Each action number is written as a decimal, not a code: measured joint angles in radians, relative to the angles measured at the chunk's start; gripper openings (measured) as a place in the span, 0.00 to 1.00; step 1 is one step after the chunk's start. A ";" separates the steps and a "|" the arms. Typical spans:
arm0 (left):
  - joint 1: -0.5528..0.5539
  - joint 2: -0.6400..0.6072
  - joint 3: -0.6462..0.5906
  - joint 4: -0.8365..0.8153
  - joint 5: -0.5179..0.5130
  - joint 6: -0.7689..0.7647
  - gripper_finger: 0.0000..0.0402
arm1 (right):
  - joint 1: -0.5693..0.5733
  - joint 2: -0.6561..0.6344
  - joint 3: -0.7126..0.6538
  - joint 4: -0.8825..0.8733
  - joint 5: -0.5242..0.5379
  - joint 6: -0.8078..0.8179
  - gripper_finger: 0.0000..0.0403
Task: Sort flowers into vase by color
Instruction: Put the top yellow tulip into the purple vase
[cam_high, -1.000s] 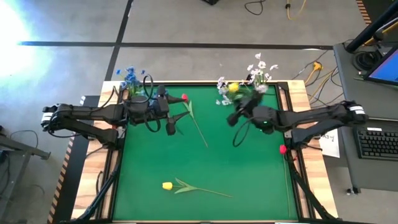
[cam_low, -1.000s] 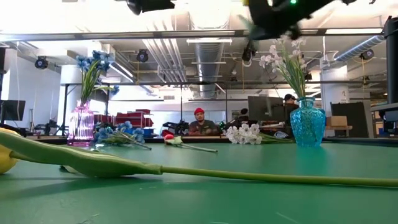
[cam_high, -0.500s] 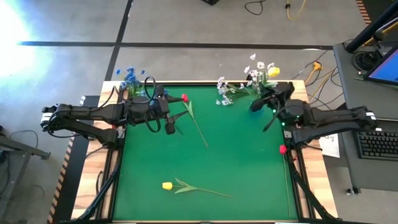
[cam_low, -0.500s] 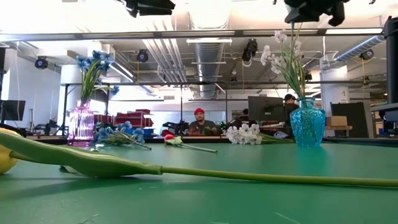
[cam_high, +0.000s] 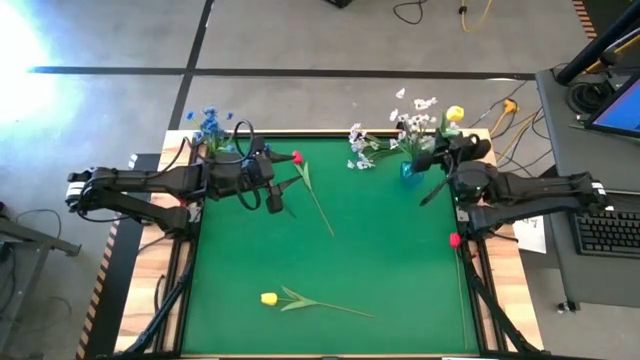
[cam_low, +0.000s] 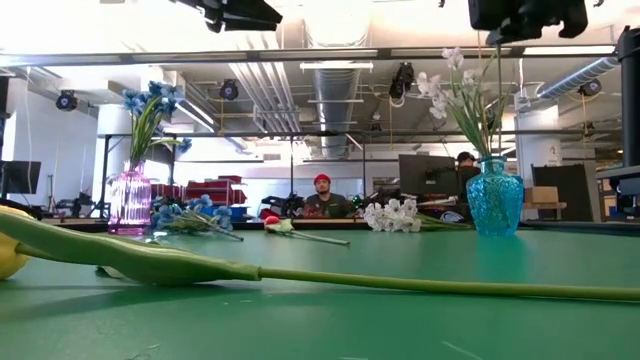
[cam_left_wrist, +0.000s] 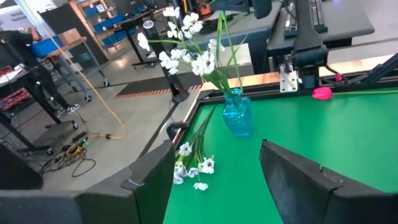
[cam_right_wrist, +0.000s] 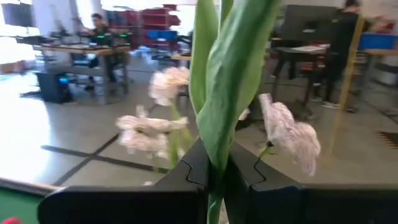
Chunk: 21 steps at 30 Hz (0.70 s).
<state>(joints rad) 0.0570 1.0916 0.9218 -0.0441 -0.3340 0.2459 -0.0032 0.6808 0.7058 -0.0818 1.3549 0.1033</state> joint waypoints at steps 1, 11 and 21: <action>0.000 0.004 0.000 0.002 0.000 0.000 0.56 | -0.008 0.004 -0.003 -0.001 0.010 0.007 0.04; 0.000 0.017 0.000 0.013 0.000 0.000 0.56 | -0.106 0.033 0.004 0.030 0.007 0.082 0.04; 0.006 0.017 0.000 0.014 0.000 0.000 0.56 | -0.115 0.042 0.029 0.065 -0.028 0.031 0.04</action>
<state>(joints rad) 0.0628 1.1088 0.9215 -0.0296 -0.3340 0.2462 -0.1179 0.7228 0.7350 -0.0167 1.3273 0.1342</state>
